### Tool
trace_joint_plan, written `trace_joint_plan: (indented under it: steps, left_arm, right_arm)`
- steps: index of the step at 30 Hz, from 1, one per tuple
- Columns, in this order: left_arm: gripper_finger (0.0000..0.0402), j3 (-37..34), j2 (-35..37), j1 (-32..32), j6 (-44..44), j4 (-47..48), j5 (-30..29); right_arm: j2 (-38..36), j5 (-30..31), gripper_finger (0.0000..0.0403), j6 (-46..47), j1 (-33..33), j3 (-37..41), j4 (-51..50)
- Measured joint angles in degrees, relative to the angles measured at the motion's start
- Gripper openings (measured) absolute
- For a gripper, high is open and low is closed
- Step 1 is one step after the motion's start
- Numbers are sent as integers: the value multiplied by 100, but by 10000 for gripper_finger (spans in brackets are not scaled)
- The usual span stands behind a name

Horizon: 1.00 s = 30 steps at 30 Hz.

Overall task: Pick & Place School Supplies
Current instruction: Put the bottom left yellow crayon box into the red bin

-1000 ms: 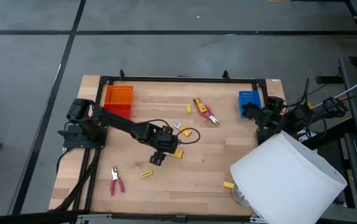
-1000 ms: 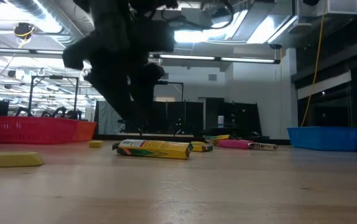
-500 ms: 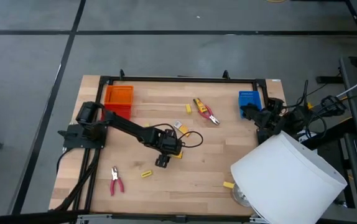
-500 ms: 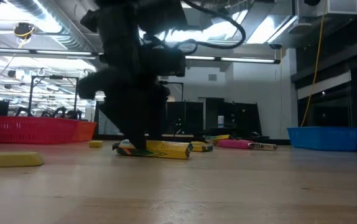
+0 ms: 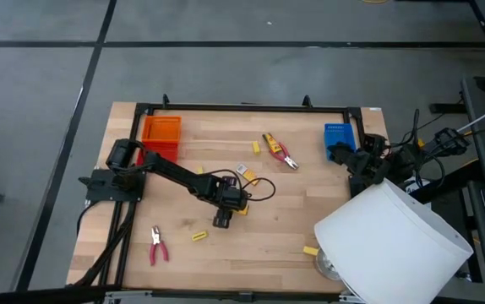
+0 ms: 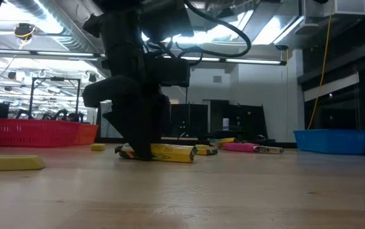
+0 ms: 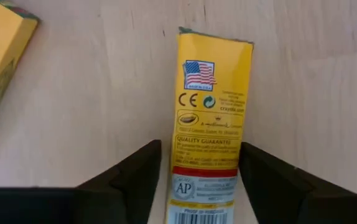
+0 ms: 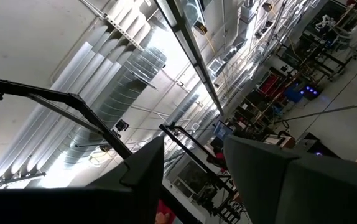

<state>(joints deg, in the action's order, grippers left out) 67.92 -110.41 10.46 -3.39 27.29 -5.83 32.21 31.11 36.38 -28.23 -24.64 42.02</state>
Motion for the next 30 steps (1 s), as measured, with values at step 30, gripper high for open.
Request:
trace_joint_plan:
  steps: [30]
  left_arm:
    - [129, -11, 1672, -1119, -1649, 2129, -1438]
  right_arm:
    - [957, -74, 173, -630, -321, -600, 868]
